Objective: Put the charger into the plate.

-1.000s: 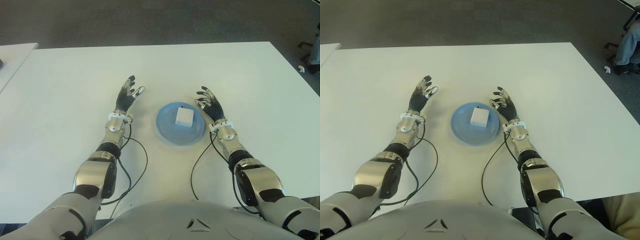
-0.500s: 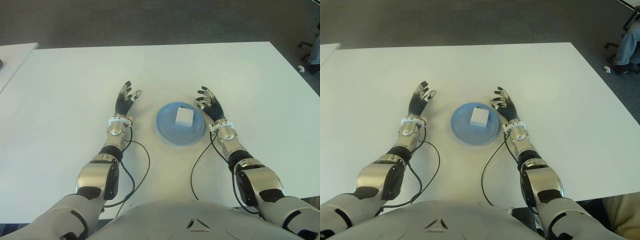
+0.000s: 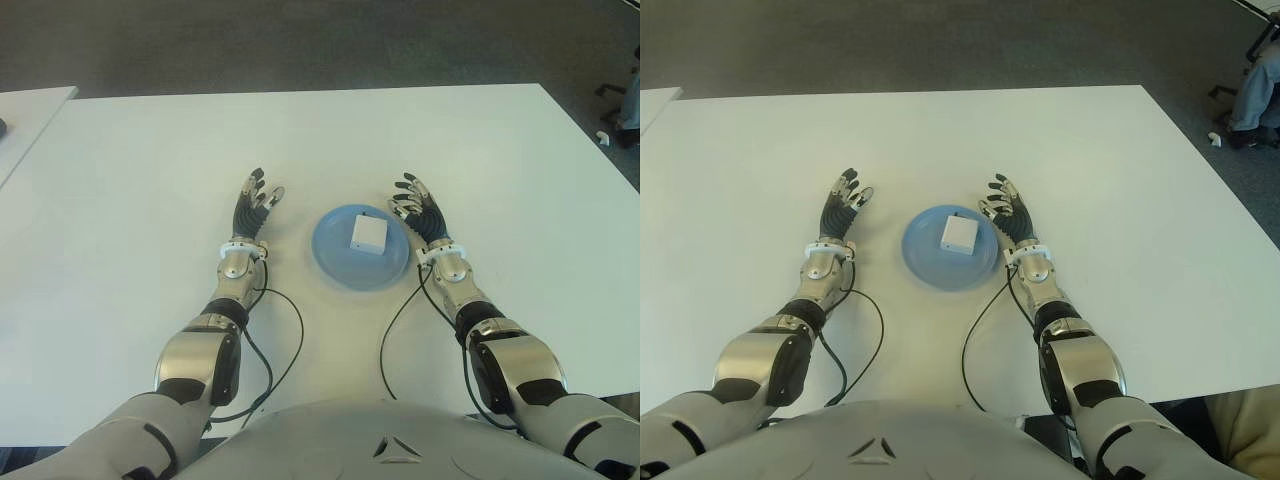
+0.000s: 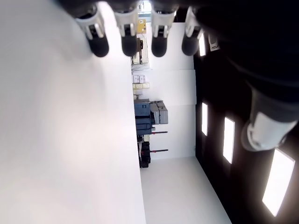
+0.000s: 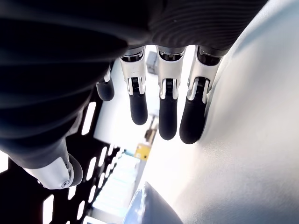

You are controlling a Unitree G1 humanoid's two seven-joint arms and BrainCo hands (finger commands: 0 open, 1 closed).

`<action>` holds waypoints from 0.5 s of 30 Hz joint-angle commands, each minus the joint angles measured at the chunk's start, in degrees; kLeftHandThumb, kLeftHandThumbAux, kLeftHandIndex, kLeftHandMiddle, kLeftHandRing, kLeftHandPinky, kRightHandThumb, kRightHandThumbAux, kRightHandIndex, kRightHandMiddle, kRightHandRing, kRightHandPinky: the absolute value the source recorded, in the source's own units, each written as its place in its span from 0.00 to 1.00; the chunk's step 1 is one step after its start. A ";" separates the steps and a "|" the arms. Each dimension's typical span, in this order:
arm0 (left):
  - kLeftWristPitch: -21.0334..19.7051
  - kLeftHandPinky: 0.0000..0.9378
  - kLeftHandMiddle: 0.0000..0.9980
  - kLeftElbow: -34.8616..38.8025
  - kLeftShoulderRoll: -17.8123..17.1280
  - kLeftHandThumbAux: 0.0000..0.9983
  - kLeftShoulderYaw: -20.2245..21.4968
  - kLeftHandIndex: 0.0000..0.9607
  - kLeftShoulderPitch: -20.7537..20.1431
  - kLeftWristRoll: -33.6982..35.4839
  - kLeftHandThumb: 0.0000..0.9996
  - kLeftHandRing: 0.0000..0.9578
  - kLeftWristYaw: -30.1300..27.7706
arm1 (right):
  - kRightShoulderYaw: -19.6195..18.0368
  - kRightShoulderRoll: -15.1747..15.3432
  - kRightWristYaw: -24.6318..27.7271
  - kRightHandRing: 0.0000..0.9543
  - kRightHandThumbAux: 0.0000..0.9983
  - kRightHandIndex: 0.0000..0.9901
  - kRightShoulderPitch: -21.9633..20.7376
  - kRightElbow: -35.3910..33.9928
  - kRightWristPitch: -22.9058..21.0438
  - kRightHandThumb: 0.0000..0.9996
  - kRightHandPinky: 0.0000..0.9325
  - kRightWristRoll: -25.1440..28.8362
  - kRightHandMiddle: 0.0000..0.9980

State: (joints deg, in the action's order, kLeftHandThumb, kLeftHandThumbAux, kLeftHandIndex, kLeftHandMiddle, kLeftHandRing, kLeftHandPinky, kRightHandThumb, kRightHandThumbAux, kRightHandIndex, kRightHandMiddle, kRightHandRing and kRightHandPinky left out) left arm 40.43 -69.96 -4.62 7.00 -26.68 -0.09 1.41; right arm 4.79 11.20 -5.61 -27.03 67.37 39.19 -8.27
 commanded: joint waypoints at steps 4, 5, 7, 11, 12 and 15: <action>-1.74 0.00 0.00 -2.58 0.85 0.57 0.32 0.00 1.54 -0.21 0.01 0.00 -0.94 | 0.45 -0.94 0.65 0.27 0.59 0.00 3.45 3.01 -3.19 0.07 0.28 -1.47 0.22; -1.59 0.00 0.00 -2.71 0.87 0.57 0.26 0.00 1.58 -0.31 0.01 0.00 -1.08 | 0.20 -1.01 1.03 0.27 0.59 0.00 3.45 3.02 -3.24 0.07 0.27 -1.15 0.22; -1.40 0.00 0.00 -2.92 0.89 0.57 0.17 0.00 1.68 -0.49 0.01 0.00 -1.38 | -0.34 -1.14 1.85 0.26 0.60 0.00 3.43 3.05 -3.39 0.07 0.25 -0.48 0.21; -1.18 0.00 0.00 -3.24 0.82 0.57 0.14 0.00 1.91 -0.67 0.00 0.00 -2.14 | -1.43 -1.42 3.35 0.22 0.62 0.00 3.37 3.05 -3.66 0.09 0.21 0.74 0.19; -1.14 0.00 0.00 -3.27 0.78 0.57 0.15 0.00 1.97 -0.68 0.00 0.00 -2.35 | -1.67 -1.50 3.66 0.21 0.63 0.00 3.38 3.00 -3.70 0.09 0.20 0.99 0.18; -1.25 0.00 0.00 -3.46 0.65 0.56 0.13 0.00 2.18 -0.71 0.00 0.00 -3.45 | -3.08 -2.03 5.14 0.18 0.64 0.00 3.38 2.62 -4.26 0.10 0.16 2.62 0.15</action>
State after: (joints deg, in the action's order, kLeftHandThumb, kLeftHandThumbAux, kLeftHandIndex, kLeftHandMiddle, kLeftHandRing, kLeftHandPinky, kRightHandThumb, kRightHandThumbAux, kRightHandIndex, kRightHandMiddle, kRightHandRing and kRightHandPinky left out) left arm 41.18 -71.13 -4.43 7.43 -26.76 -0.31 -0.52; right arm 2.47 10.65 -2.78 -27.05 67.48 39.11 -6.53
